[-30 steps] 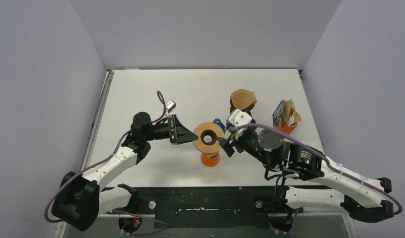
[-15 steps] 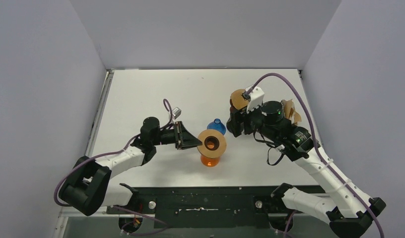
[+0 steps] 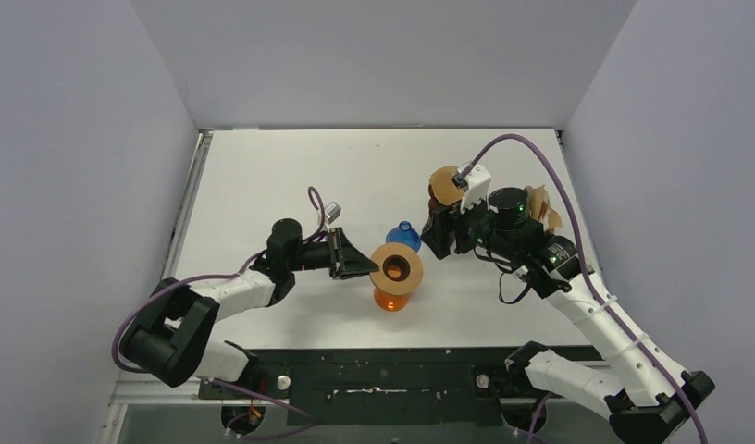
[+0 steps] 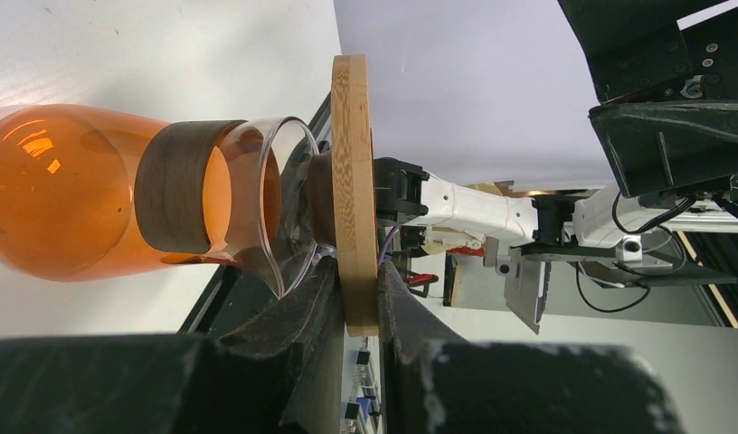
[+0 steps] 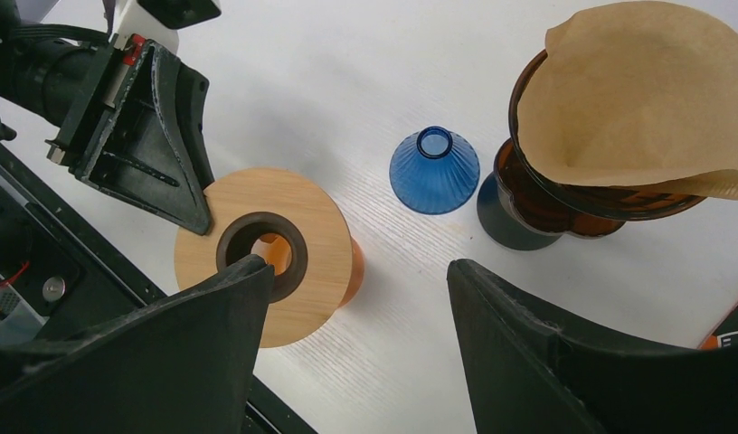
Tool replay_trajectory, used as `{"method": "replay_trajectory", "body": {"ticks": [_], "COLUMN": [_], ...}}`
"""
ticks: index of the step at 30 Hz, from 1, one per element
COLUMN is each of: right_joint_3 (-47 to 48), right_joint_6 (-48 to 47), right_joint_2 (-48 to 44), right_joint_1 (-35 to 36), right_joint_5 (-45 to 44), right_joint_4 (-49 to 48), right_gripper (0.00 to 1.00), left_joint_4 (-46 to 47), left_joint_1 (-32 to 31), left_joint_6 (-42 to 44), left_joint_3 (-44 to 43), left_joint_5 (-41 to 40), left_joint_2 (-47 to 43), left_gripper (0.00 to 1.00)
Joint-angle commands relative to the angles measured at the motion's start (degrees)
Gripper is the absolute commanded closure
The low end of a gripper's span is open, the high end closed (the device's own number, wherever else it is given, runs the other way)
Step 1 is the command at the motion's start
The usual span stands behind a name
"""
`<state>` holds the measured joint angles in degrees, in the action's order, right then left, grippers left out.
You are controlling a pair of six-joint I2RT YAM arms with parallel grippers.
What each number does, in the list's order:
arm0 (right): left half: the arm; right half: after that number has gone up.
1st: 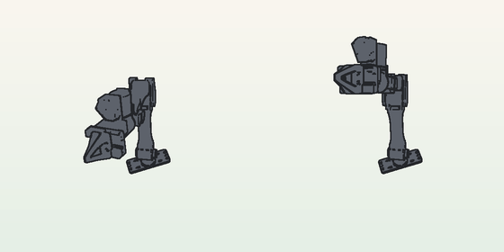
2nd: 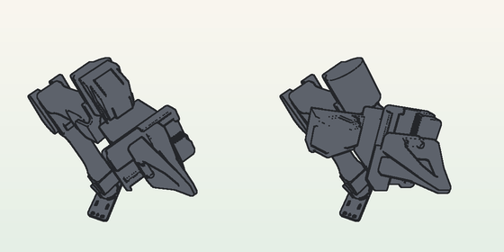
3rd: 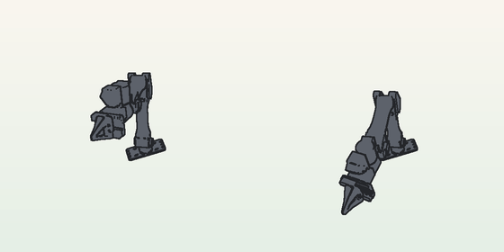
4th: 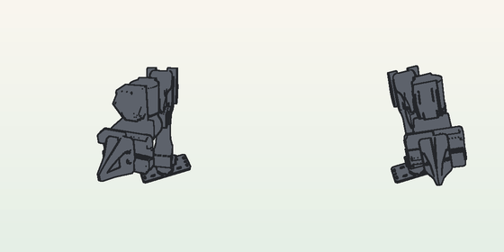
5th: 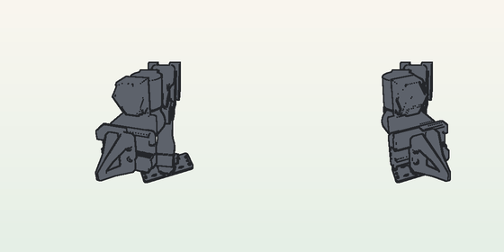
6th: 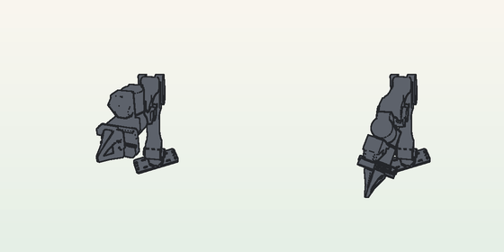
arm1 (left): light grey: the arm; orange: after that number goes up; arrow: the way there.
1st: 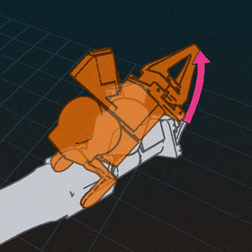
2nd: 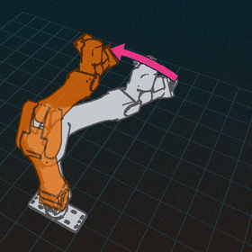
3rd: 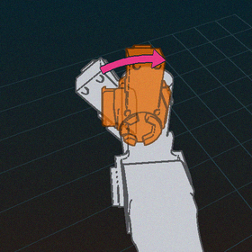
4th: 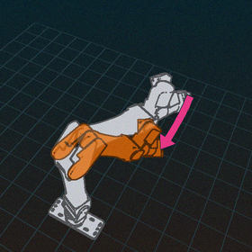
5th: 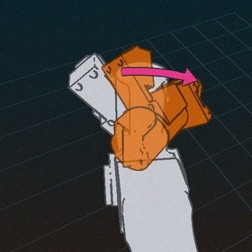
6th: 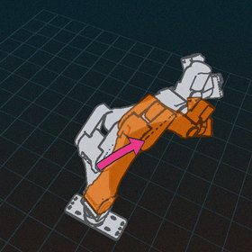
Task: Place the coffee filter in the dripper
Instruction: Place the dripper holder onto the coffee server.
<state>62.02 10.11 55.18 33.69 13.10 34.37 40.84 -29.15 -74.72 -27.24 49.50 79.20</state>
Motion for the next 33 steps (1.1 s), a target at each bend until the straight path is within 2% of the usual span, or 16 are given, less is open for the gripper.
{"method": "replay_trajectory", "body": {"ticks": [1,18,26,30,33], "right_joint_3": [-0.12,-0.53,-0.21,-0.33,-0.48], "right_joint_6": [0.88,1.09,1.22,1.31,1.41], "right_joint_2": [-0.25,0.02,0.37,0.37,0.28], "right_joint_1": [-0.57,-0.81,-0.74,-0.77,-0.74], "right_joint_5": [0.85,0.87,0.78,0.96,0.95], "right_joint_4": [-2.79,-3.06,-3.06,-3.16,-3.16], "right_gripper": [0.28,0.24,0.21,0.2,0.2], "left_joint_4": [6.21,7.39,5.23,2.25,-1.6], "left_joint_1": [0.09,2.43,2.35,2.05,1.48], "left_joint_6": [0.36,0.08,1.34,3.26,5.32], "left_joint_3": [0.41,2.06,2.57,1.84,0.76], "left_joint_5": [0.95,3.06,2.98,2.65,2.1], "left_joint_2": [0.54,2.08,1.79,1.36,1.18], "left_gripper": [1.0,0.99,0.67,0.59,0.57]}}
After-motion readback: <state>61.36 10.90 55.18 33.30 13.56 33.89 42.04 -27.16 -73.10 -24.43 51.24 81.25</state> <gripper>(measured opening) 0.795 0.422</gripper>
